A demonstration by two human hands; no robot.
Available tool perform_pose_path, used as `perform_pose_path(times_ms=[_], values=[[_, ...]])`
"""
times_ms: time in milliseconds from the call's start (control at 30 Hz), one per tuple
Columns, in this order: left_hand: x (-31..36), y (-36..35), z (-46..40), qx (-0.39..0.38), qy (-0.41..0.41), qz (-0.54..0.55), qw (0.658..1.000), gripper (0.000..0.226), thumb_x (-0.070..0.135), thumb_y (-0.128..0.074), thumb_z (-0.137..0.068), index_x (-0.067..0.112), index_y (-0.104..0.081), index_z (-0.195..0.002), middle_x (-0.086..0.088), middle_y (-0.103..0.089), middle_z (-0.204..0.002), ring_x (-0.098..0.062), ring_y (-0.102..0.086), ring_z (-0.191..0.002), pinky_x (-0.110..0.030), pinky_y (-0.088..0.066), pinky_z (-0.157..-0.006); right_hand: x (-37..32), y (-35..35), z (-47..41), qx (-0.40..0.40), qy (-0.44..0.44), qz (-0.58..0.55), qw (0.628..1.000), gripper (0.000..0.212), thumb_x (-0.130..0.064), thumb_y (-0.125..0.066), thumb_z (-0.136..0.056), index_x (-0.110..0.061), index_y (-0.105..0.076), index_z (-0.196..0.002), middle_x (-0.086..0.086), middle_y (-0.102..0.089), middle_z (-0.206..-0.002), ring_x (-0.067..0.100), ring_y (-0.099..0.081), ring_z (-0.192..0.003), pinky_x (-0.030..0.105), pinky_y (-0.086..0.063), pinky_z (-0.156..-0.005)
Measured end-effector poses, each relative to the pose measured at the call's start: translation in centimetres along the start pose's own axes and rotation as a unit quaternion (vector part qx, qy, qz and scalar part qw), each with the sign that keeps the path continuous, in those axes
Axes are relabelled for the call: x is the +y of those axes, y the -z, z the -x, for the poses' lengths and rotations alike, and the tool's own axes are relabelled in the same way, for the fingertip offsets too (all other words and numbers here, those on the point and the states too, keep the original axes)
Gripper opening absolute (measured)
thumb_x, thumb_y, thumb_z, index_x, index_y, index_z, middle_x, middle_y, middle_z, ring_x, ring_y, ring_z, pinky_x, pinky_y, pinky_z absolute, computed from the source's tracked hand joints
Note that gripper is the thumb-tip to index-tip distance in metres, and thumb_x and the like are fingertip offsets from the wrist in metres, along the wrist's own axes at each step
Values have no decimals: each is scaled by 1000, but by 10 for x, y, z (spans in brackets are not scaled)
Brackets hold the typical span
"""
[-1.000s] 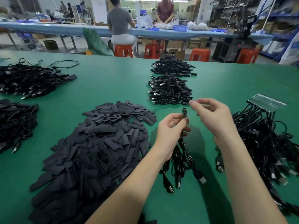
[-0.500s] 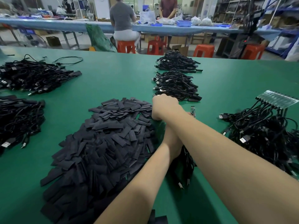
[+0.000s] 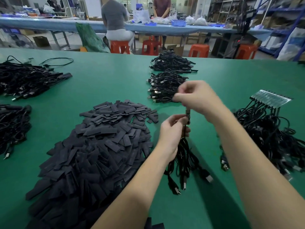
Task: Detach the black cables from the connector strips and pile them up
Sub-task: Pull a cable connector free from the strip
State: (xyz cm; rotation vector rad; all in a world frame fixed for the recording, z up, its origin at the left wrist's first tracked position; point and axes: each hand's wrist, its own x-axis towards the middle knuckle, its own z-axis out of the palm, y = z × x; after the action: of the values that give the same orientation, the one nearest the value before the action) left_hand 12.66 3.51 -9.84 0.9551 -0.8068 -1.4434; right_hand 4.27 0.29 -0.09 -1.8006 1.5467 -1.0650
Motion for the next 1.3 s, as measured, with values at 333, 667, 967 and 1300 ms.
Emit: perform_pose_path(times_ms=[333, 667, 967, 1300], values=[[7, 4, 2, -61, 28, -11, 998, 13, 5, -59, -97, 5, -69, -106, 1, -62, -75, -10, -53, -57, -18, -43, -54, 78, 27, 65, 16, -105, -435, 894, 23, -12, -80, -69, -17, -78, -91, 4, -76, -95, 14, -70, -77, 18, -55, -68], [38, 18, -3, -131, -66, -309, 940, 14, 17, -64, -98, 15, -74, -107, 12, -72, -82, 5, -60, -70, -11, -46, -66, 80, 8, 69, 120, -78, -398, 906, 12, -18, -82, -79, -26, -81, -87, -3, -73, -84, 6, -40, -55, 14, -33, -49], [43, 21, 2, -154, -79, -345, 922, 12, 17, -66, -96, 17, -75, -104, 11, -73, -83, -1, -56, -70, -15, -43, -68, 84, 9, 69, 111, -67, -370, 920, 10, -20, -83, -80, -25, -80, -89, -7, -75, -82, 6, -40, -53, 13, -35, -51], [58, 36, -4, -244, -113, -401, 876, 13, 19, -69, -94, 31, -75, -96, 12, -77, -89, 2, -65, -80, -10, -47, -77, 88, 22, 72, -6, -48, -379, 924, 20, -31, -82, -73, -32, -79, -93, -4, -77, -102, 7, -43, -53, 16, -31, -51]])
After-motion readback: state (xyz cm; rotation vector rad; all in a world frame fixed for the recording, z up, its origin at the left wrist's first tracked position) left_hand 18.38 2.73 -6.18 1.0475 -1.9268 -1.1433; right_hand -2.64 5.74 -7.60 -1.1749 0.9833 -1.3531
